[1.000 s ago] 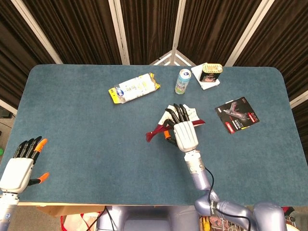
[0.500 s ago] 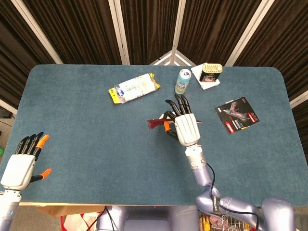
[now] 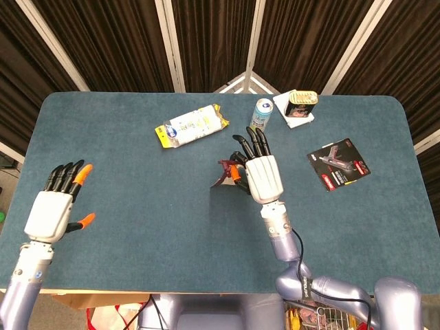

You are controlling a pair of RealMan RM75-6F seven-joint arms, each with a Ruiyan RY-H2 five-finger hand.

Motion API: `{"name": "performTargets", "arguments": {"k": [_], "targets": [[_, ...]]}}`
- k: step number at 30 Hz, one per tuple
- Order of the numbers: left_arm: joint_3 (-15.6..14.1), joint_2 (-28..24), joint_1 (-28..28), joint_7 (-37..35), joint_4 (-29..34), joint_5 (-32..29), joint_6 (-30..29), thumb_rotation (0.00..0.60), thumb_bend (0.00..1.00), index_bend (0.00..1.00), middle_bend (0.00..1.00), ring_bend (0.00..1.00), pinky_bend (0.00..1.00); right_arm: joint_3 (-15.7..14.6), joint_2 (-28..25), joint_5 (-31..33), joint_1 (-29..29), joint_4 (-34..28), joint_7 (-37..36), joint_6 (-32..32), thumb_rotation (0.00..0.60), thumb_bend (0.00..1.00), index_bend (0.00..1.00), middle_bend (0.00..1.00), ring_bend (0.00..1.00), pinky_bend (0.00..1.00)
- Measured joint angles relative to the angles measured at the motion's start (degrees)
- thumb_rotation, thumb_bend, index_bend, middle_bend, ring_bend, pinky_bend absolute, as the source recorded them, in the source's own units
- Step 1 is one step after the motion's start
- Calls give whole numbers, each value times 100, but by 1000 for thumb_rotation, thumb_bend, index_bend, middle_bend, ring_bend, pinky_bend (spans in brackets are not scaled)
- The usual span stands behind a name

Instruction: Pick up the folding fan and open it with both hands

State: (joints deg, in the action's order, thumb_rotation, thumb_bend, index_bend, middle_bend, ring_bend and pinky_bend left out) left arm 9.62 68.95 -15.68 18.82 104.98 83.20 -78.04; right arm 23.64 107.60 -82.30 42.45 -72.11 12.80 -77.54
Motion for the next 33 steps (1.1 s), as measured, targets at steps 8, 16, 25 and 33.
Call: {"name": "performTargets", "arguments": {"k": [8,16,25,33], "targets": [[268,613,-426,70,-223,-434,298,600,107,82,0,0,0,105,30,116,240,22,413,98,600,720,740,240,28,0],[358,1046,-701,94,-382,-560,413,600,171,213,0,0,0,295,140,297,550,131,809,228,600,720,744,241,28,0],[673,1831,-1149,-58,-773,-618,459,600,276,296,0,0,0,437,238,395,822,71,1261,224,600,720,750,244,28,0],[1001,2552,-1552,-119,-1090,-820,403,600,316,344,0,0,0,520,203,497,924,-104,1509,176,600,720,750,246,28,0]]}}
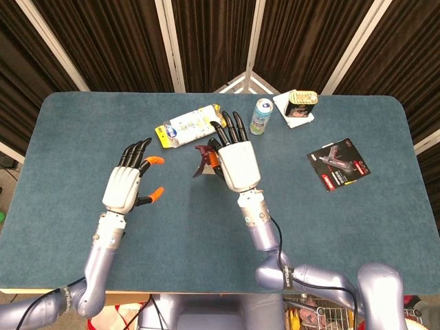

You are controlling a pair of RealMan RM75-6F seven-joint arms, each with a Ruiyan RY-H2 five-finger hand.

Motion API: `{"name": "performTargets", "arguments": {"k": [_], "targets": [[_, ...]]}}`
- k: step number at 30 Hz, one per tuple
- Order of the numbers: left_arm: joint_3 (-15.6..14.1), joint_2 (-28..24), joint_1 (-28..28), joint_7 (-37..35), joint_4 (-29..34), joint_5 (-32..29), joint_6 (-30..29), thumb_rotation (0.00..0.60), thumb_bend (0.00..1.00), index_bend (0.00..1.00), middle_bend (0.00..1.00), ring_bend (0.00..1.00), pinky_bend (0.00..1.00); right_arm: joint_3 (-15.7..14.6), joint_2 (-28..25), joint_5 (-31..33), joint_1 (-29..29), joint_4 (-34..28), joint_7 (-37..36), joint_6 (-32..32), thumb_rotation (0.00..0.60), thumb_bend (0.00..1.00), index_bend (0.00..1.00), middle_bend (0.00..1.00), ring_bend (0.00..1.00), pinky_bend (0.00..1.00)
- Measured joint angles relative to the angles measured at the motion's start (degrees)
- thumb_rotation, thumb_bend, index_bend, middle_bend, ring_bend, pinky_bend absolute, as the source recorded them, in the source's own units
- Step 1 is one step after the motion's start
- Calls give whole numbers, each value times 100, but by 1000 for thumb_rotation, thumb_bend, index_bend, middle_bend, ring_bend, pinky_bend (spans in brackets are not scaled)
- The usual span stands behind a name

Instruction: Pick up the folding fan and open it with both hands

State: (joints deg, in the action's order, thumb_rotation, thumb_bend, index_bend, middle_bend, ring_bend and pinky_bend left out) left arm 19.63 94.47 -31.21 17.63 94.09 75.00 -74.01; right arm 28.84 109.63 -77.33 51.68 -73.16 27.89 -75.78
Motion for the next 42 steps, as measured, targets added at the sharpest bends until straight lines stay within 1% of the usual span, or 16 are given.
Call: {"name": "performTargets", "arguments": {"k": [7,17,35,42], "targets": [[198,384,-244,67,-200,-219,-40,600,358,383,2,0,0,46,-60,73,62,-156,137,-29,600,720,750,247,28,0],[423,830,-499,127,-492,-708,-10,600,397,411,3,0,0,50,-160,164,97,-310,212,-58,600,720,751,248,28,0],[556,1277,-883,156,-927,-993,62,600,397,437,8,0,0,91,-234,223,281,-421,314,-80,600,720,751,250,28,0],[602,1477,-1024,117,-1149,-1117,115,600,423,457,16,0,0,131,-276,266,320,-531,353,-119,600,720,752,258,28,0]]}}
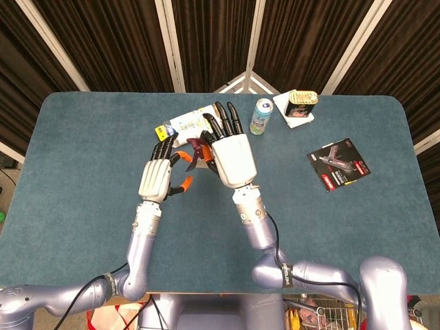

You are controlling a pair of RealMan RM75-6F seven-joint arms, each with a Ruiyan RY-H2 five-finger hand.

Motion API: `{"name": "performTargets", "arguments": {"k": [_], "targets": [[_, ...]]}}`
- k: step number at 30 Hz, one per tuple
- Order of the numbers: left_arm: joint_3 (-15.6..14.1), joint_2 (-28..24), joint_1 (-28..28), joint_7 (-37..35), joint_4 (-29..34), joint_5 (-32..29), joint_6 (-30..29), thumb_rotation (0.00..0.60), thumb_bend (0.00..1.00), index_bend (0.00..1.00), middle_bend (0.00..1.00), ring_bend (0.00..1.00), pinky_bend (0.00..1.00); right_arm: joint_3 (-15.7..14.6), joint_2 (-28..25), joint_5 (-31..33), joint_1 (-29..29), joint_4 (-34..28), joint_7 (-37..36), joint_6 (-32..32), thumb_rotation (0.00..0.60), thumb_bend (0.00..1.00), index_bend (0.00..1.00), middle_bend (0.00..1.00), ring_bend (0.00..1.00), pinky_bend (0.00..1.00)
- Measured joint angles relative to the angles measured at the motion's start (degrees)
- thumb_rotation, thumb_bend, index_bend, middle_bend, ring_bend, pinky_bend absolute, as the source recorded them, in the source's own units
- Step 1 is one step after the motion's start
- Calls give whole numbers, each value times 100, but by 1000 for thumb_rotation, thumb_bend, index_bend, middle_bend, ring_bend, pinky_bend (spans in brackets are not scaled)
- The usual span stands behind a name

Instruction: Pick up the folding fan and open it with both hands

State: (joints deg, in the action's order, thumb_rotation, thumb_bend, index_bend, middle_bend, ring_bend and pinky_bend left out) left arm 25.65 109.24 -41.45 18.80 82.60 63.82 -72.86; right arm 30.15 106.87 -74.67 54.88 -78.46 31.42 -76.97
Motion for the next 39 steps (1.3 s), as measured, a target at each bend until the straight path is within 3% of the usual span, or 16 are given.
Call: {"name": "performTargets", "arguments": {"k": [7,13,19,39], "targets": [[4,167,-113,-26,-183,-41,7,600,439,480,23,0,0,0,-52,36,12,-130,29,-37,600,721,752,258,28,0],[27,266,-208,-59,-261,-45,7,600,585,573,57,0,0,-28,-111,25,22,-231,40,-69,600,719,752,258,28,0],[7,271,-217,-84,-262,68,-119,600,664,616,83,0,0,-65,-173,49,-4,-256,24,-77,600,720,752,258,28,0],[-81,-305,41,-119,172,236,-339,600,679,629,87,0,0,-358,-421,147,-306,-220,-19,-164,600,721,752,258,28,0]]}}
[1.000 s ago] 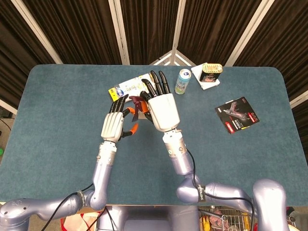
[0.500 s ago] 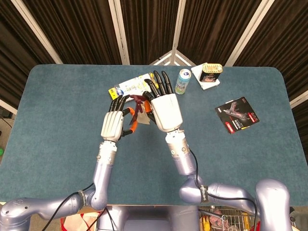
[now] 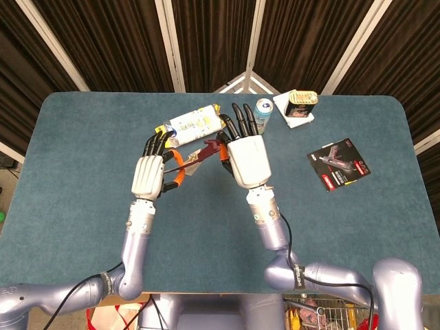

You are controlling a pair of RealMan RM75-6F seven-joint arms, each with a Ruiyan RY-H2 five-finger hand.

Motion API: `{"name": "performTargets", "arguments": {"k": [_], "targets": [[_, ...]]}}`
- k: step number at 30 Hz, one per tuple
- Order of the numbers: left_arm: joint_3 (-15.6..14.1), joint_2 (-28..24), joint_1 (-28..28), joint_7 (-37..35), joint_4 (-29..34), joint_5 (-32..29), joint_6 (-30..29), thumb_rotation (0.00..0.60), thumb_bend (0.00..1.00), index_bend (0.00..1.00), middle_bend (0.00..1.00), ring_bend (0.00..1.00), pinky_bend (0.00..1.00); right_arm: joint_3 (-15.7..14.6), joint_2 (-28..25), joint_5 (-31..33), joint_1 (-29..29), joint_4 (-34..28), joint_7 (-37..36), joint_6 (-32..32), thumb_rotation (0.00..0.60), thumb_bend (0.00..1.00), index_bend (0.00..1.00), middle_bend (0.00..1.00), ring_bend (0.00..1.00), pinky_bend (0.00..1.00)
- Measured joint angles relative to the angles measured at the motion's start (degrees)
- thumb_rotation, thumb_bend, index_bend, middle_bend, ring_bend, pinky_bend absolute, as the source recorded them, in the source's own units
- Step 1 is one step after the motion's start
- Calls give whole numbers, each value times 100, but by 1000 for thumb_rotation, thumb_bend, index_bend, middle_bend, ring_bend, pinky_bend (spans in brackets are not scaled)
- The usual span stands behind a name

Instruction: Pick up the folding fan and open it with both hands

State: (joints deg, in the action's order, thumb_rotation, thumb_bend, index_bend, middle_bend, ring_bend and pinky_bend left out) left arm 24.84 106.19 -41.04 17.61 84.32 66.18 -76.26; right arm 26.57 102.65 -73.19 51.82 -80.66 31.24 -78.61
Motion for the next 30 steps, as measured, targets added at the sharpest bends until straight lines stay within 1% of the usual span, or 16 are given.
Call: {"name": "performTargets", "arguments": {"k": [7,16,23,30], "targets": [[-15,-262,92,19,233,54,-59,600,679,630,87,0,0,-135,-144,3,-135,79,7,-5,600,721,752,258,28,0],[-10,-754,262,87,662,137,-181,600,680,631,88,0,0,-297,-415,-39,-342,113,9,-44,600,721,752,258,28,0],[52,-1227,363,203,1028,192,-230,600,681,632,88,0,0,-456,-668,-67,-591,61,-18,-114,600,722,752,258,28,0],[62,-1523,425,354,1274,199,-262,600,687,635,88,0,0,-575,-904,-120,-795,-33,-75,-187,600,722,752,258,28,0]]}}
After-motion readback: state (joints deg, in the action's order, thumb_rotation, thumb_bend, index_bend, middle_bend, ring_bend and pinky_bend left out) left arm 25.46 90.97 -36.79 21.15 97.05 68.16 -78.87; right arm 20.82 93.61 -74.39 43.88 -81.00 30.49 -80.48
